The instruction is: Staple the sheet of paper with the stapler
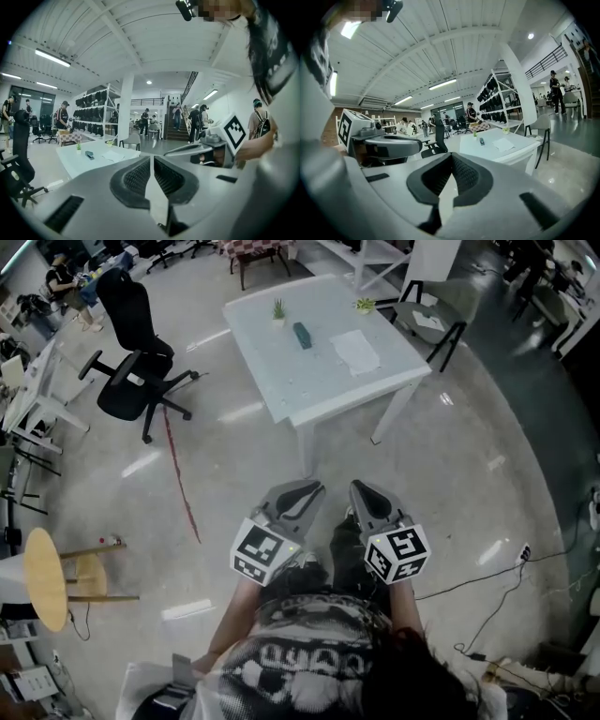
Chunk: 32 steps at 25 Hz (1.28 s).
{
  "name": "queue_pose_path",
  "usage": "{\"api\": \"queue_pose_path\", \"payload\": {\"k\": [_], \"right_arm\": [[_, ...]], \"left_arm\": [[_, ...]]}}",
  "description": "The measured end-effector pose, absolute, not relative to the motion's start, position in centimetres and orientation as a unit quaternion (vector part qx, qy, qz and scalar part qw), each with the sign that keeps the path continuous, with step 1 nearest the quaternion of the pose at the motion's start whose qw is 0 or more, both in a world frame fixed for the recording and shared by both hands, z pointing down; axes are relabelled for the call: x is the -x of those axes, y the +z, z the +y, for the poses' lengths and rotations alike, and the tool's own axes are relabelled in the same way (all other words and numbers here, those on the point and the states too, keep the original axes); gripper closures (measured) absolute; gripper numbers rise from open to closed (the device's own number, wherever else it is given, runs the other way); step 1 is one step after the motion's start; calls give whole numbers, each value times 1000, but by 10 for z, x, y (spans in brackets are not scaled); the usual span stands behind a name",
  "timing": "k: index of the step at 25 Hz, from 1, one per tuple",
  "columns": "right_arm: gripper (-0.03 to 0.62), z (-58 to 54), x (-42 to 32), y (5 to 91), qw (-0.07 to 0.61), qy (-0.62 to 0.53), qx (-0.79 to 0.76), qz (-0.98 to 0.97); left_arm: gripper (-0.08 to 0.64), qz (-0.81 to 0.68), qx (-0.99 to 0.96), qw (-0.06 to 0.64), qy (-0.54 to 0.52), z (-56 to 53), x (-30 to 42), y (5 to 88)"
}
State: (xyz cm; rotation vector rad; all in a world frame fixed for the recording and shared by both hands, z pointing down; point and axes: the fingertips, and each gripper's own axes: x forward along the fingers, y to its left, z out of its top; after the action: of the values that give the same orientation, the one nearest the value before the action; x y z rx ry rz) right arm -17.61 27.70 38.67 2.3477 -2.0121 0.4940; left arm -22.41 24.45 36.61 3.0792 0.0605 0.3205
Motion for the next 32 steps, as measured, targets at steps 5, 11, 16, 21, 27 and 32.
{"api": "queue_pose_path", "payload": {"k": [5, 11, 16, 21, 27, 32], "right_arm": [[600, 261, 121, 401, -1, 165, -744, -647], [600, 239, 29, 403, 15, 164, -732, -661], [600, 229, -43, 403, 20, 173, -720, -671], [600, 225, -86, 412, 18, 185, -702, -687], [600, 220, -111, 427, 6, 200, -684, -702], [600, 219, -121, 441, -7, 216, -677, -703]], "left_arm": [[537, 12, -994, 15, 111, 227, 170, 376], [537, -14, -993, 19, 113, 199, 82, 376], [537, -34, -993, 17, 116, 188, 12, 371], [537, -57, -989, 18, 132, 187, -27, 375], [537, -85, -984, 22, 153, 186, -46, 386], [537, -99, -980, 21, 169, 185, -49, 391]]}}
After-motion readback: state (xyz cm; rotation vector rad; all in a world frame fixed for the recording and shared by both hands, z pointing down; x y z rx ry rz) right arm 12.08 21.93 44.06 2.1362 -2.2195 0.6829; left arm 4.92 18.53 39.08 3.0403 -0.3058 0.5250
